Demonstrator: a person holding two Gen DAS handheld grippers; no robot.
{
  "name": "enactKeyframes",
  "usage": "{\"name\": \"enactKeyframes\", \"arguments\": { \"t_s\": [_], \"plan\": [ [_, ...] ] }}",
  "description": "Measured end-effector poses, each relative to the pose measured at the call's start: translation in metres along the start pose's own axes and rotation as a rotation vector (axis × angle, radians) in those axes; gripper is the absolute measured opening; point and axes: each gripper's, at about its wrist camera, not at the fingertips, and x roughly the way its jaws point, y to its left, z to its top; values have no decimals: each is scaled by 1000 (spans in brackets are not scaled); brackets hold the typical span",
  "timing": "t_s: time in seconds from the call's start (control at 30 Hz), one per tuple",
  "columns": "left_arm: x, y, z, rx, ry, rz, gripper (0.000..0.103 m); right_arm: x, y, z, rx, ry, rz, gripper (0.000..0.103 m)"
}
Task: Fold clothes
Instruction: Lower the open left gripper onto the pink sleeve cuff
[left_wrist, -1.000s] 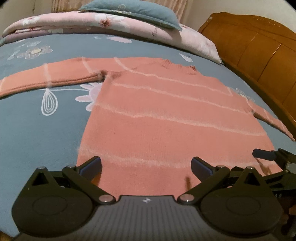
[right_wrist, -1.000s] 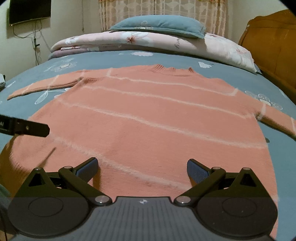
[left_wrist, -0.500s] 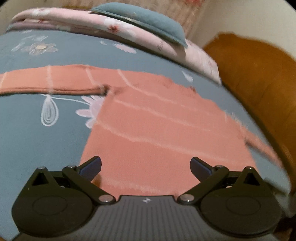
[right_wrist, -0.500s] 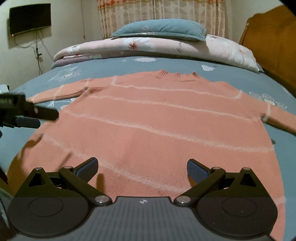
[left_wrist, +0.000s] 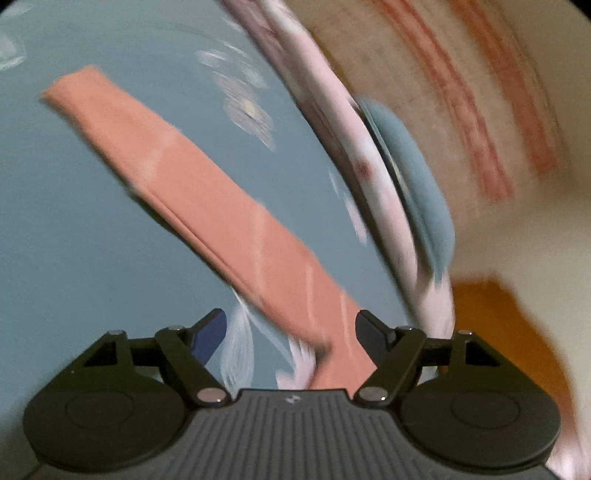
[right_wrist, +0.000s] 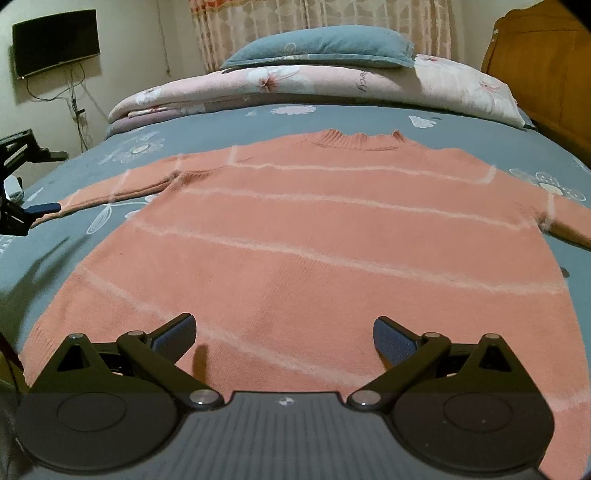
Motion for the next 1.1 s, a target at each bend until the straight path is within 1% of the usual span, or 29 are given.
{"name": "enactKeyframes", "arguments": {
  "t_s": [0.07,0.13,0.2,0.3,0.43,0.57,0.63,0.7,0.83,0.97,1.1],
  "plan": [
    [3,20,8,-79,-42,14,76,2,2,1,-10,4,0,103],
    [8,35,13,-122,-69,47,76,5,6,1,-27,7,-4,103],
    [14,43,16,-141,-86,67,75,7,9,1,-46,11,-10,103],
    [24,45,23,-142,-103,76,74,11,12,2,-66,14,-19,103],
    [39,39,36,-126,-121,111,74,13,13,2,-77,18,-24,103],
    [45,41,50,-132,-154,122,74,14,13,2,-82,19,-26,103],
    [42,44,55,-130,-174,123,74,15,13,3,-85,20,-27,103],
    [40,48,60,-125,-200,129,71,15,13,3,-85,22,-27,103],
    [41,53,70,-123,-239,134,69,15,13,3,-83,19,-23,103],
    [50,48,80,-87,-237,153,70,17,14,3,-91,21,-25,103],
    [53,47,85,-72,-236,159,70,17,13,3,-92,21,-24,103]
  ]
}}
